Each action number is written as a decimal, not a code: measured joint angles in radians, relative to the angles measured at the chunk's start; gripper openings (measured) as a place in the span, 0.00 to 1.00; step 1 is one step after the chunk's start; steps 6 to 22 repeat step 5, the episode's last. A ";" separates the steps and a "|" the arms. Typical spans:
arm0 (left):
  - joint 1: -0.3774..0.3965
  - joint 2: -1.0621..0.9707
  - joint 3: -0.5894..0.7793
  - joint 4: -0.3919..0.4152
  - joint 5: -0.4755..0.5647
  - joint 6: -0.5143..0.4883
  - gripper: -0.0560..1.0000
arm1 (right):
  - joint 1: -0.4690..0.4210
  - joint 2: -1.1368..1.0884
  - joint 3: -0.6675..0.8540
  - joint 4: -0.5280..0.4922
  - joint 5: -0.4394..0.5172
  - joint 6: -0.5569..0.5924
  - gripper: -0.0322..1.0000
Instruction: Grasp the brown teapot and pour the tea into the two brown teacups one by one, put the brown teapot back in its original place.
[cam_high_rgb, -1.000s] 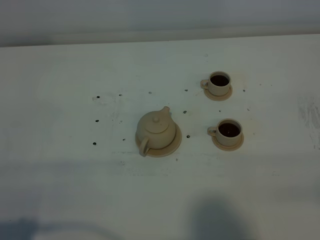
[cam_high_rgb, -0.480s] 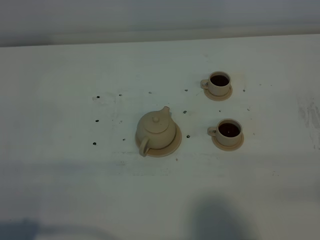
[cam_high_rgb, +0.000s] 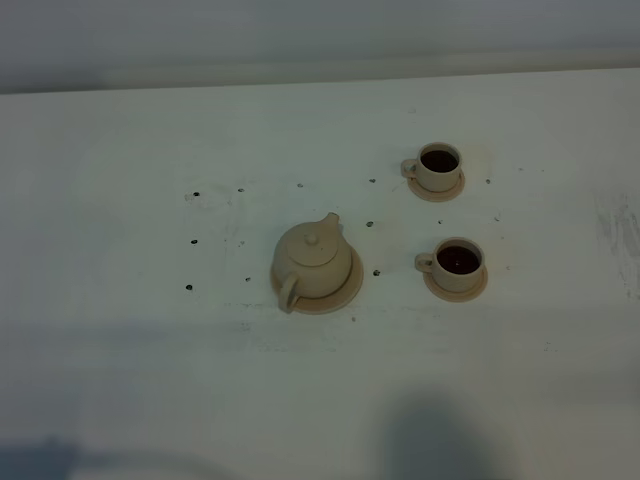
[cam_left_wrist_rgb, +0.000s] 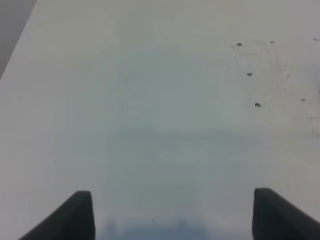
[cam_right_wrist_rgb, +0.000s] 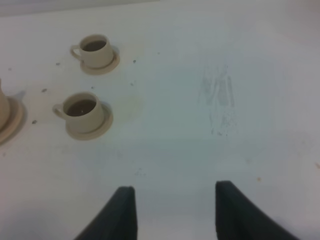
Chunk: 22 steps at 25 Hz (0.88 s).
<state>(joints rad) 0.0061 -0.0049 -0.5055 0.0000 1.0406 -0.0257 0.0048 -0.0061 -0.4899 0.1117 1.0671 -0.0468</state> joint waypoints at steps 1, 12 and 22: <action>0.000 0.000 0.000 0.000 0.000 0.000 0.66 | 0.000 0.000 0.000 0.000 0.000 0.000 0.41; 0.000 0.000 0.000 0.000 0.000 0.000 0.66 | 0.000 0.000 0.000 0.000 0.000 0.000 0.41; 0.000 0.000 0.000 0.000 0.000 0.000 0.66 | 0.000 0.000 0.000 0.000 0.000 0.000 0.41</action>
